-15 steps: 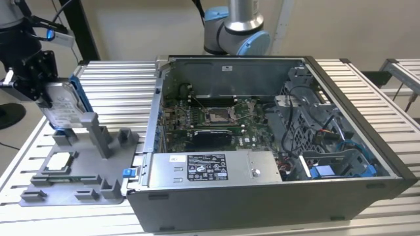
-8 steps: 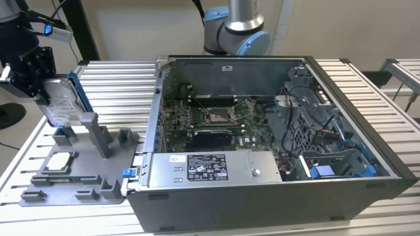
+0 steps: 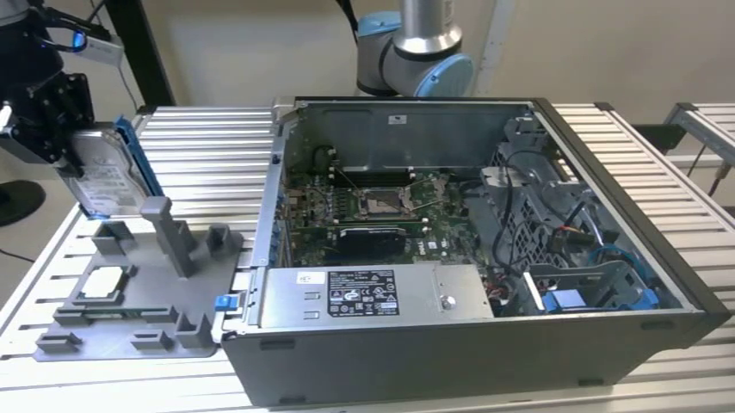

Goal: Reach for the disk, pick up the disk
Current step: 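Pick up the disk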

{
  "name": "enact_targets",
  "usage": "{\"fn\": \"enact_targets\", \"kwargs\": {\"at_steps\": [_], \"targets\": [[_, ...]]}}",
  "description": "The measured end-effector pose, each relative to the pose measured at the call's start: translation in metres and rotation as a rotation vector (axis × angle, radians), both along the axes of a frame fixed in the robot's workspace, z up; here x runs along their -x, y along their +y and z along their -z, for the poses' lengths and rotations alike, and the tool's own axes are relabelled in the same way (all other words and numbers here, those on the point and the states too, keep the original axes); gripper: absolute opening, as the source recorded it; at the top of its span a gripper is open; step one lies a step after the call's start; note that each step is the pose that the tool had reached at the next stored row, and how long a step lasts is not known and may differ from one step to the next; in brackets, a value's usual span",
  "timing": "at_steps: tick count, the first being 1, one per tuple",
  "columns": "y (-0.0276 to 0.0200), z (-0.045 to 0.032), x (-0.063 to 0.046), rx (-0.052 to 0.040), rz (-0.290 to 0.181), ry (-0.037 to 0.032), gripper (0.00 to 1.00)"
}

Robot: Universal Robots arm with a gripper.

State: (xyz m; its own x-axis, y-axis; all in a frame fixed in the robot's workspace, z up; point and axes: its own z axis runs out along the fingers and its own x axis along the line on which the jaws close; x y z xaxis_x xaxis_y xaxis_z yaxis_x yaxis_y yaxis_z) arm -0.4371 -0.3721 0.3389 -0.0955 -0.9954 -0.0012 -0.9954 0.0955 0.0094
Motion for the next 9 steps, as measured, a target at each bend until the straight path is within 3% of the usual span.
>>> {"fn": "enact_targets", "kwargs": {"at_steps": [9], "targets": [[-0.0001,-0.0131,0.000,0.0000,0.000,0.0000,0.00]]}}
